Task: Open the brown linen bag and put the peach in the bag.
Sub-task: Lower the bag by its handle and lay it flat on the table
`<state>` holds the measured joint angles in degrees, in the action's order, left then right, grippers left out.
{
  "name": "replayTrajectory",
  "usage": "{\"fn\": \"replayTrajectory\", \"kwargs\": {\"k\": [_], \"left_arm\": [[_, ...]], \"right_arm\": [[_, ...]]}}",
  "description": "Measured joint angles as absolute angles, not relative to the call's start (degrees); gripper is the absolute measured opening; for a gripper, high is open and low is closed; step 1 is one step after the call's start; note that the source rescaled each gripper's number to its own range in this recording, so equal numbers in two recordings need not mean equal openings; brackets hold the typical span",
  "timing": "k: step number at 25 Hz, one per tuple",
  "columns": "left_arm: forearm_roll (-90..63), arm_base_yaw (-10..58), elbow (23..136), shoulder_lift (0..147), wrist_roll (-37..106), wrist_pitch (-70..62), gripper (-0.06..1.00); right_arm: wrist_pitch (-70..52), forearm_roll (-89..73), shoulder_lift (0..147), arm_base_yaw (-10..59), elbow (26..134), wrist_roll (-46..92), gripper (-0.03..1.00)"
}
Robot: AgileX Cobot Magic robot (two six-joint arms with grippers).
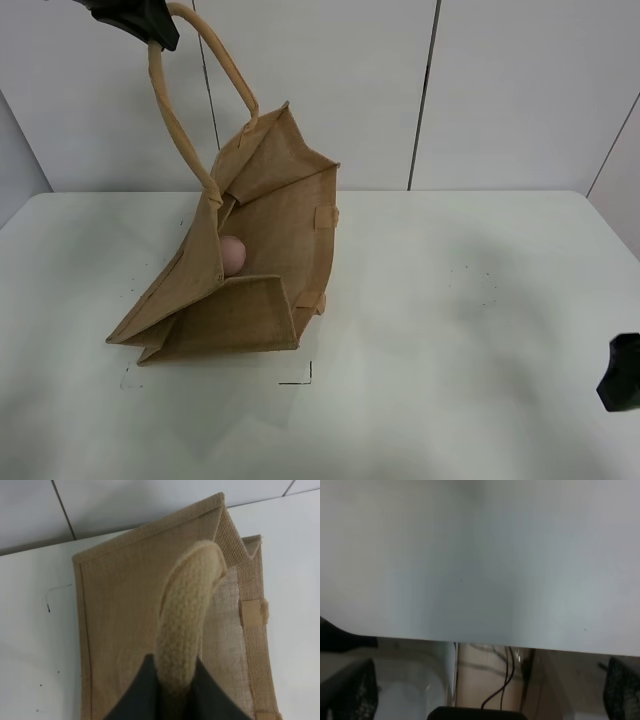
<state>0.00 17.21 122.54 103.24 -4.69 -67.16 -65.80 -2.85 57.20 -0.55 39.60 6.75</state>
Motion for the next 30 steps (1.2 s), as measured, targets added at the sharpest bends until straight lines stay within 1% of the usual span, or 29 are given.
{"fn": "replayTrajectory", "kwargs": {"k": [5,9,12,27,30], "left_arm": [[0.0,17.2,122.5,103.2,-4.7,-67.2,0.00],[0.0,17.2,122.5,103.2,-4.7,-67.2,0.00],[0.0,17.2,122.5,103.2,-4.7,-67.2,0.00],[0.0,17.2,122.5,103.2,-4.7,-67.2,0.00],[0.0,17.2,122.5,103.2,-4.7,-67.2,0.00]], "right_arm": [[-60.6,-2.8,39.0,-0.5,29.8,5.1,1.00],[-58.9,-2.9,26.1,-0.5,28.5,4.9,1.00],[-58.9,-2.9,19.3,-0.5,28.4,4.9,1.00],[-58.9,-3.0,0.6,-0.5,28.4,4.9,1.00],[-59.0,-3.2,-0.1,-0.5,28.4,4.9,1.00]]}}
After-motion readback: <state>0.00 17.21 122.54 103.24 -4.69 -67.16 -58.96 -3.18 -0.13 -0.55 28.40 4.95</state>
